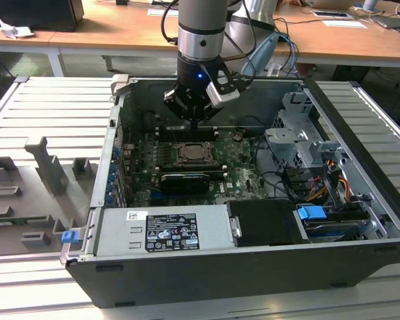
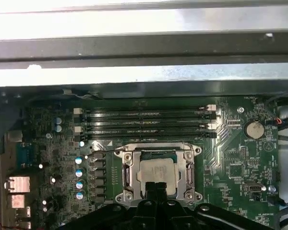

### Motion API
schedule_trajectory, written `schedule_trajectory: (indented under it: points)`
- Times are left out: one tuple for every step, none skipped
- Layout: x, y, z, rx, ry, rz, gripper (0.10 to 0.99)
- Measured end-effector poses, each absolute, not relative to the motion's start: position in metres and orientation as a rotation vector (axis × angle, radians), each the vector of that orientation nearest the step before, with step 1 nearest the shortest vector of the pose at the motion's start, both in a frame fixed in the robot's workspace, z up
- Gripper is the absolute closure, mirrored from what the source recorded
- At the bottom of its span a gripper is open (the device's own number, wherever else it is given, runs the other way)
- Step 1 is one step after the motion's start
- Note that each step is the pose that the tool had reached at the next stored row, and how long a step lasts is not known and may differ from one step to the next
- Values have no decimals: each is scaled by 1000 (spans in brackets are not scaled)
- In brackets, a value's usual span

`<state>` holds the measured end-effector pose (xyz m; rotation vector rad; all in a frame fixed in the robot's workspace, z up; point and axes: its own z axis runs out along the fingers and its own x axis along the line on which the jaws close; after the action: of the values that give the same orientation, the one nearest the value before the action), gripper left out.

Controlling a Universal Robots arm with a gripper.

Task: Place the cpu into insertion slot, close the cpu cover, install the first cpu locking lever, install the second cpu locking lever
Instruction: 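Install the first cpu locking lever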

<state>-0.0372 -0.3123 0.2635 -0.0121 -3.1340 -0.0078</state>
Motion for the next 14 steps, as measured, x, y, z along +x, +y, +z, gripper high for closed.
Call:
schedule_trajectory:
  points:
    - [-37,-312,264,12,-3134,-8,980]
    - [-37,-312,263,29,-3134,-8,980]
    - [-37,-312,263,48,-3134,-8,980]
    - [-37,-312,264,53,-3134,-8,980]
    - [-37,-312,264,54,-3133,-7,980]
    - [-38,-312,263,55,-3134,-8,980]
    - [-39,-312,263,54,-3134,-8,980]
    - [-40,-312,264,54,-3134,-8,980]
    - [-43,-312,263,54,-3135,-8,980]
    - [-46,-312,264,54,-3136,-9,980]
    - [-51,-312,263,55,-3140,-10,980]
    - [-54,-312,264,55,-3142,-18,980]
    - [-57,-312,264,55,-3144,-32,980]
    - [-59,-312,264,55,-3146,-51,980]
